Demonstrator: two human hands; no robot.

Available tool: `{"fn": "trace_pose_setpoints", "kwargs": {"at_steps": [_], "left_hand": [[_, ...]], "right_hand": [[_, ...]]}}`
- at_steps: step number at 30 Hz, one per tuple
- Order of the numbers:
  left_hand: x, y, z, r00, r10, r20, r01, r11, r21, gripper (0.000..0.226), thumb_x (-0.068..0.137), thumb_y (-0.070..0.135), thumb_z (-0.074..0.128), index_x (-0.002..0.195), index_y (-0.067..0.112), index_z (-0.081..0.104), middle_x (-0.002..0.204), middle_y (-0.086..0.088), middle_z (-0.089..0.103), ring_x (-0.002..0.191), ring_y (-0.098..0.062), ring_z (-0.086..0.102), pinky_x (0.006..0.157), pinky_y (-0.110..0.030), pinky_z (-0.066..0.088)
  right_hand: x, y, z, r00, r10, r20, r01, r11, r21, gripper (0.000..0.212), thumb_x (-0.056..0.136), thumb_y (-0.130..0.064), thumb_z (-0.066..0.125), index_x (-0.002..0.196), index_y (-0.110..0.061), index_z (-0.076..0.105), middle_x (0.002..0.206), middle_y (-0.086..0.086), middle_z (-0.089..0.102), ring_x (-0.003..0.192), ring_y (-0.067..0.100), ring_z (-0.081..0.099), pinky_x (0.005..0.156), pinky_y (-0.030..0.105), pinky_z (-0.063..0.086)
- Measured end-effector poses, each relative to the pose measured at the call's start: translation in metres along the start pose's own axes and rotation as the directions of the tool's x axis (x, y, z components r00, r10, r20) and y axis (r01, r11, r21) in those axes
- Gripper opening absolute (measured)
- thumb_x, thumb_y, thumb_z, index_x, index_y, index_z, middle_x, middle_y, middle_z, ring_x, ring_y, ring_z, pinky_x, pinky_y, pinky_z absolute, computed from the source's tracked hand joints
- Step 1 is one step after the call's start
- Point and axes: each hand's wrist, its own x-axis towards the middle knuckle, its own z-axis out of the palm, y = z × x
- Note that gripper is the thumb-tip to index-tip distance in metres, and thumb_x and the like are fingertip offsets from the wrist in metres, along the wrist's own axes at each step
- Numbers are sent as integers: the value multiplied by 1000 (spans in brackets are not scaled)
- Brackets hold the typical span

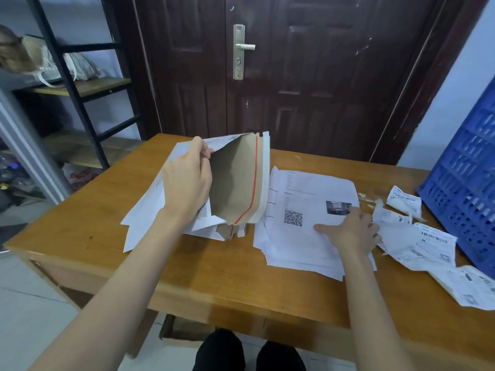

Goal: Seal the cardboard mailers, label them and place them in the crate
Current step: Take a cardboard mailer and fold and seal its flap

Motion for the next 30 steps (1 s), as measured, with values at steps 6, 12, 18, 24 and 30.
{"fn": "trace_pose_setpoints", "kwargs": {"at_steps": [6, 12, 18, 24, 30], "left_hand": [[-11, -18, 10, 992, -11, 122, 4, 998, 55, 14, 92, 20, 31, 90, 18, 45, 88, -5, 71, 52, -15, 51, 47, -24, 34], [-13, -24, 17, 987, -30, 155, 20, 998, 66, 11, 94, 21, 33, 91, 22, 43, 92, -6, 71, 53, -14, 54, 50, -34, 49], [-13, -21, 17, 985, -16, 174, 4, 998, 66, 14, 92, 26, 30, 91, 23, 43, 95, -6, 72, 54, -15, 55, 48, -24, 38], [-14, -24, 20, 983, -39, 182, 22, 995, 92, 13, 95, 12, 43, 91, 23, 41, 92, -4, 72, 50, -12, 49, 47, -24, 35], [-14, -23, 23, 975, -61, 215, 40, 994, 102, 14, 97, 14, 43, 91, 26, 38, 98, -3, 71, 58, -14, 55, 50, -23, 36]], "right_hand": [[0, -3, 1, 990, -24, -137, 30, 999, 44, 93, 62, -33, 86, 138, -14, 35, 144, 15, 34, 126, 37, 33, 102, 44, 28], [0, -1, 3, 985, -19, -173, 35, 995, 88, 95, 69, -17, 80, 146, -16, 24, 135, 14, 50, 121, 38, 37, 99, 43, 28], [-2, -5, -3, 984, -72, -161, 93, 988, 125, 99, 69, -18, 82, 147, -22, 21, 147, 10, 36, 123, 39, 44, 95, 48, 40], [6, 2, -13, 1000, -25, -18, 30, 896, 444, 97, 67, -6, 82, 146, -12, 26, 140, 14, 45, 122, 37, 48, 92, 45, 44], [9, 9, -7, 985, 18, 172, -131, 728, 673, 59, 73, -13, 77, 126, -10, 51, 117, 12, 62, 96, 30, 60, 77, 36, 50]]}}
